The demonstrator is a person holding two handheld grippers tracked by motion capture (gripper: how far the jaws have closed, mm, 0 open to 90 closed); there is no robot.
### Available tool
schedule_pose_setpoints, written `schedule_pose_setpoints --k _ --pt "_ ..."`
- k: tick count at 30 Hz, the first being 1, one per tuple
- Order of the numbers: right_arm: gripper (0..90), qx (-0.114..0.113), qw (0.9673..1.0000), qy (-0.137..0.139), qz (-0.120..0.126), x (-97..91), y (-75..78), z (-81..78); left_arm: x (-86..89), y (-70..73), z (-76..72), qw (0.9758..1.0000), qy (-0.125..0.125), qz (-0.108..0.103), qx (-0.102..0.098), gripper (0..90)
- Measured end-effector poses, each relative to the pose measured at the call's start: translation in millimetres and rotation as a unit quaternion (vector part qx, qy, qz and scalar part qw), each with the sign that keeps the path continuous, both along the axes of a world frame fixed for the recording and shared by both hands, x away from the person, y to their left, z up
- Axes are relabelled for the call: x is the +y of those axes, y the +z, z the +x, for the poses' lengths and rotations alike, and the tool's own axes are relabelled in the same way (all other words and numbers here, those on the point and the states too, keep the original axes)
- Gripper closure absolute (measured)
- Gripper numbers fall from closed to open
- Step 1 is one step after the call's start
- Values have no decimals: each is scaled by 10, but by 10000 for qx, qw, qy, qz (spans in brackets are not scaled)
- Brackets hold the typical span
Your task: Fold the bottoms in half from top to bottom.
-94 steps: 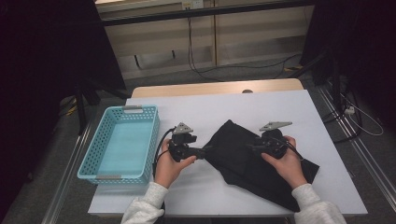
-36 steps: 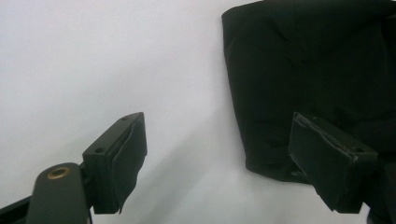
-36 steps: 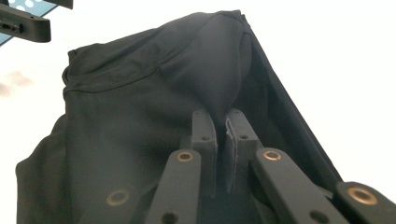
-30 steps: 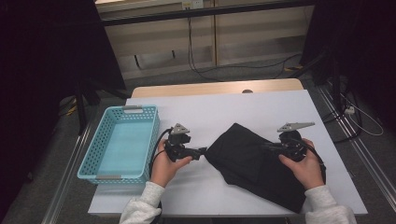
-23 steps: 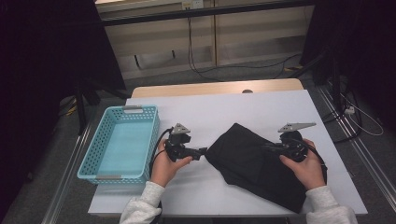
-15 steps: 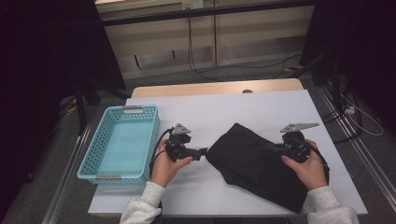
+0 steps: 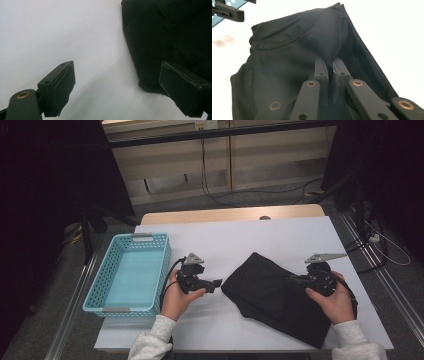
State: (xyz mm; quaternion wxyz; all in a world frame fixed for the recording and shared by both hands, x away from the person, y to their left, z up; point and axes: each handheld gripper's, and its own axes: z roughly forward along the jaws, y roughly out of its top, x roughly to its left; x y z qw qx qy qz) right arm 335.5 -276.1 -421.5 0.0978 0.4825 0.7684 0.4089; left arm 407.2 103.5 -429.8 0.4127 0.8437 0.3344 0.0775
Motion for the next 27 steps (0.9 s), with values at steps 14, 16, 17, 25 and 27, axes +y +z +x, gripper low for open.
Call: schedule_pose_setpoints --k 14,16,17,25,27 --pt "849 -4 9999 -102 31 -97 11 -52 -14 -8 -3 10000 16 -12 14 137" --pt "849 -7 9999 -111 32 -105 11 -54 -14 -8 -3 10000 16 -7 14 137" --pt "849 -8 9999 -123 36 -113 10 -57 -13 -7 -1 10000 19 -2 7 137" --pt "848 1 9999 -158 21 -155 7 -76 -16 -6 10 10000 -9 44 9 139" --pt "848 6 9999 -168 30 -163 8 -83 -22 -4 10 10000 -17 22 0 139"
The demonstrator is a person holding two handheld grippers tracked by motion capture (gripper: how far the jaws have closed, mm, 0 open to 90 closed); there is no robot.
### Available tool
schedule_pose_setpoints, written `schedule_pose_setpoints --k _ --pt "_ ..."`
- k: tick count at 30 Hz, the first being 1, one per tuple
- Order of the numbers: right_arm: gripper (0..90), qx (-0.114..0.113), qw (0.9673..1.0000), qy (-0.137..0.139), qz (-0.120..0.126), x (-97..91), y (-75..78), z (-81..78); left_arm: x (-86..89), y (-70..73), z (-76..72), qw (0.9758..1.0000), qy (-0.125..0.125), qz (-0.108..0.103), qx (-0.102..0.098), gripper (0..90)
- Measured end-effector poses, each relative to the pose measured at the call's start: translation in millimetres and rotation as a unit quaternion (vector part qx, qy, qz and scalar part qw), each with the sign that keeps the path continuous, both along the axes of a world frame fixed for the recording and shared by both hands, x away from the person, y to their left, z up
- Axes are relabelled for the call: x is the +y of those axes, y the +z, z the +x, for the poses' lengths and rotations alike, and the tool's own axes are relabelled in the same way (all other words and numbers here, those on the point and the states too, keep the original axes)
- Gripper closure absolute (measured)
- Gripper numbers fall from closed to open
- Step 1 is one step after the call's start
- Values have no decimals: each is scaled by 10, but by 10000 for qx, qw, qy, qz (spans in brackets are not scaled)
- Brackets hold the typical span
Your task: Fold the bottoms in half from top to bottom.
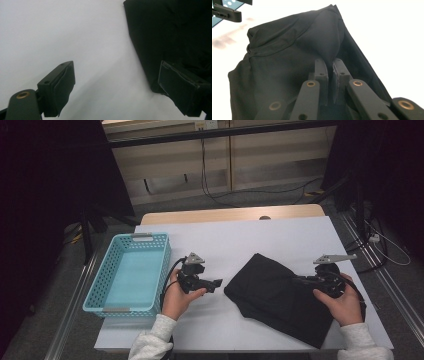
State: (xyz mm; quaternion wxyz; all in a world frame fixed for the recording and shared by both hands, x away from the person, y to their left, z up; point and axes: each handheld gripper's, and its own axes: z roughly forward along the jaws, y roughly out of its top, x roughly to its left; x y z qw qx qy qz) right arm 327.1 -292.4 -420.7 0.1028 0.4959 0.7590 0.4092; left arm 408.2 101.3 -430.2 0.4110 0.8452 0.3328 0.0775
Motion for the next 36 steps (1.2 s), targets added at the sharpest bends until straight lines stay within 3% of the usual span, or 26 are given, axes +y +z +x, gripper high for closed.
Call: schedule_pose_setpoints --k 36 --pt "848 6 10000 -61 6 -119 33 -102 -80 -5 16 10000 -87 -2 16 136"
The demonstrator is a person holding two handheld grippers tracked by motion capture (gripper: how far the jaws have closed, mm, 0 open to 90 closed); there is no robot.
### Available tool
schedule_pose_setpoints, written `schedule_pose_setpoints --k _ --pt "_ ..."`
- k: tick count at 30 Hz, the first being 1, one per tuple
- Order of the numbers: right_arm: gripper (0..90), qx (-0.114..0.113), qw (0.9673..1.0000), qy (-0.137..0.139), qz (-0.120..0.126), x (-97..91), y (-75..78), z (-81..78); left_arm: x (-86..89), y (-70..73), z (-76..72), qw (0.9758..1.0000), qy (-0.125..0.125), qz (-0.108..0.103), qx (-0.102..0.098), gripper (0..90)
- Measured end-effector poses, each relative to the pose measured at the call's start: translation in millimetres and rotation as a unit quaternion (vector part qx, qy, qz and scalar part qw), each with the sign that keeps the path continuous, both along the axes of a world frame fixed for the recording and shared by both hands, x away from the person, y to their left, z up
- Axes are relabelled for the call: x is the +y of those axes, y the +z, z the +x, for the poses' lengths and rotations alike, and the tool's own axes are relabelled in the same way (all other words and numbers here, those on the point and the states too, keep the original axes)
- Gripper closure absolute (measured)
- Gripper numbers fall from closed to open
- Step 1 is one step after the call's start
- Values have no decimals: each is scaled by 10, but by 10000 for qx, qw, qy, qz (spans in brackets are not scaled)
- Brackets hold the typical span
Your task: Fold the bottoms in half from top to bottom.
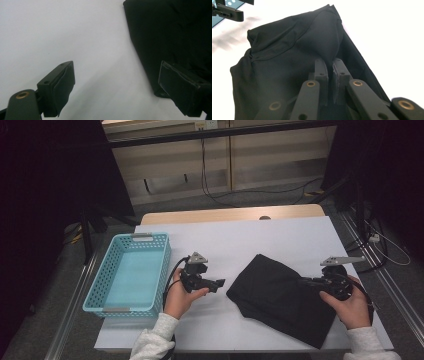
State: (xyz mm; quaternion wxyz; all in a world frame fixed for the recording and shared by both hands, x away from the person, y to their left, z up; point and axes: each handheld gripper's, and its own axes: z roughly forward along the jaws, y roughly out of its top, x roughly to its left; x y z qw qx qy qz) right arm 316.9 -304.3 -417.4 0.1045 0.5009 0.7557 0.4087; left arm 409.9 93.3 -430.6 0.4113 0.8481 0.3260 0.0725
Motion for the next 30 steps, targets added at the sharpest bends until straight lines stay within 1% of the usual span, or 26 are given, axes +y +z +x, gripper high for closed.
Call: schedule_pose_setpoints --k 4,5,7,9,10,14,16,18,19,20,21,22,23,24,26,27,28,29,30 --pt "848 -5 10000 -13 0 -19 7 -31 -18 3 6 10000 -41 31 -2 136" --pt "848 -7 10000 -15 -1 -32 12 -50 -34 1 6 10000 -35 -5 20 135" --pt "848 -8 10000 -33 3 -35 13 -58 -39 2 9 10000 -63 22 12 135" --pt "848 -1 10000 -38 12 -55 16 -81 -59 -1 8 10000 -55 -22 21 134" --pt "848 0 10000 -42 21 -67 18 -92 -69 0 8 10000 -56 2 18 134" --pt "848 18 10000 -92 25 -125 22 -145 -109 -8 11 9999 -116 -21 52 132" --pt "847 45 10000 -81 -25 -173 14 -194 -140 -16 11 9999 -144 -21 58 132" --pt "844 44 10000 -78 -25 -184 7 -203 -153 -22 12 9998 -176 -23 68 132" --pt "829 39 10000 -70 -7 -205 -6 -214 -167 -29 10 9998 -174 -48 98 131" --pt "778 6 10000 -79 -19 -217 -16 -218 -179 -34 8 9998 -186 -37 115 130" --pt "682 -145 9996 -178 -142 -231 -27 -220 -198 -42 5 9997 -212 -3 135 129" --pt "682 -145 9996 -178 -142 -231 -27 -220 -198 -42 5 9997 -212 -3 135 128" --pt "609 -209 9994 -210 -183 -225 -25 -218 -217 -55 0 9996 -219 -29 159 127" --pt "609 -209 9994 -210 -183 -225 -25 -218 -217 -55 0 9996 -219 -29 159 126" --pt "546 -242 9991 -257 -254 -196 -37 -199 -238 -72 -8 9995 -234 -17 202 125" --pt "546 -242 9991 -257 -254 -196 -37 -199 -238 -72 -8 9995 -234 -17 202 125" --pt "496 -235 9990 -252 -272 -177 -54 -186 -254 -86 -17 9995 -223 -39 237 127" --pt "475 -224 9990 -251 -285 -173 -58 -181 -262 -93 -21 9994 -234 -31 260 128" --pt "475 -224 9990 -251 -285 -173 -58 -181 -275 -103 -28 9994 -213 -5 272 128"
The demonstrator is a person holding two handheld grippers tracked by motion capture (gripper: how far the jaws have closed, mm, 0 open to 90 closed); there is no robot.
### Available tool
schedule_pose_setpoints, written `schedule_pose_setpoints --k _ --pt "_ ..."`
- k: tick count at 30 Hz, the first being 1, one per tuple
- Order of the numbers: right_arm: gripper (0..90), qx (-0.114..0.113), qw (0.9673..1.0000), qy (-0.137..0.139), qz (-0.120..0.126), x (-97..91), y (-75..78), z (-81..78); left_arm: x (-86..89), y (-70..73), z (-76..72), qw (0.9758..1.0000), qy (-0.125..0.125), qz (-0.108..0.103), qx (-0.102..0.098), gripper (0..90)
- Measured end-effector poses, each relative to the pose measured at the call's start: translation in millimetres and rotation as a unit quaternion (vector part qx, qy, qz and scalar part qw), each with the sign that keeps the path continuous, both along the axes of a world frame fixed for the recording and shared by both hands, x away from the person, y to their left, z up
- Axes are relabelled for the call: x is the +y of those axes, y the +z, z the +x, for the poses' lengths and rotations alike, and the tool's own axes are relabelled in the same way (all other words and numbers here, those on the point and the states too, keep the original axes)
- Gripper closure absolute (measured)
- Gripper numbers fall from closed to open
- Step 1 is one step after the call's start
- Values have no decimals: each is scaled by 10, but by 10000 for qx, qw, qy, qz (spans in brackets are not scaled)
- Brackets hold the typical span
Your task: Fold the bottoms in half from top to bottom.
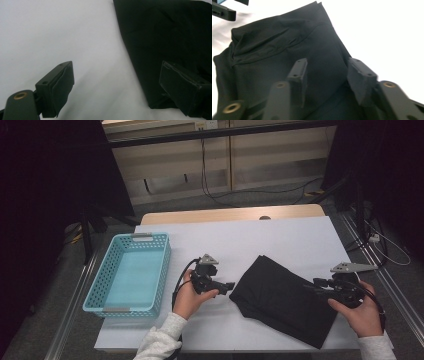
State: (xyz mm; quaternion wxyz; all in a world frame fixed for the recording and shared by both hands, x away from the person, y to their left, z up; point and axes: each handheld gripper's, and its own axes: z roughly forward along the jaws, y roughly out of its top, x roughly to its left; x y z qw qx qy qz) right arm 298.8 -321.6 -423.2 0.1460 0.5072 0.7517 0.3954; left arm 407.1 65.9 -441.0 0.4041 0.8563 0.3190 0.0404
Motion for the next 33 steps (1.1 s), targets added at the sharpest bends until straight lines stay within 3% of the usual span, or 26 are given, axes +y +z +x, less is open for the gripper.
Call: schedule_pose_setpoints --k 4,10,12,13,15,18,20,23,27,29,33 --pt "367 -4 10000 -11 27 17 -26 21 -68 -63 -29 9999 -104 43 131 142" --pt "316 -21 10000 20 15 40 -42 37 -141 -93 -64 9997 -207 99 131 151" --pt "308 0 10000 30 -14 49 -49 41 -168 -103 -89 9995 -192 131 192 168" --pt "306 10 10000 35 -28 56 -53 42 -193 -127 -112 9991 -216 147 331 214" --pt "306 4 10000 41 -30 57 -54 43 -213 -126 -135 9992 -212 237 225 208" --pt "303 3 10000 34 -50 70 -52 45 -246 -104 -191 9990 -162 375 193 336" --pt "302 10 10000 37 -59 75 -54 46 -246 -98 -200 9989 -162 379 229 374" --pt "301 28 10000 49 -71 91 -59 49 -233 -90 -203 9987 -166 356 313 518" --pt "301 39 9999 75 -138 121 -65 55 -222 -103 -186 9964 -218 93 817 753" --pt "300 10 9999 86 -149 137 -57 55 -234 -101 -185 9957 -211 65 902 816" --pt "300 -15 9999 87 -134 140 -46 49 -230 -78 -160 9945 -144 60 1038 831"
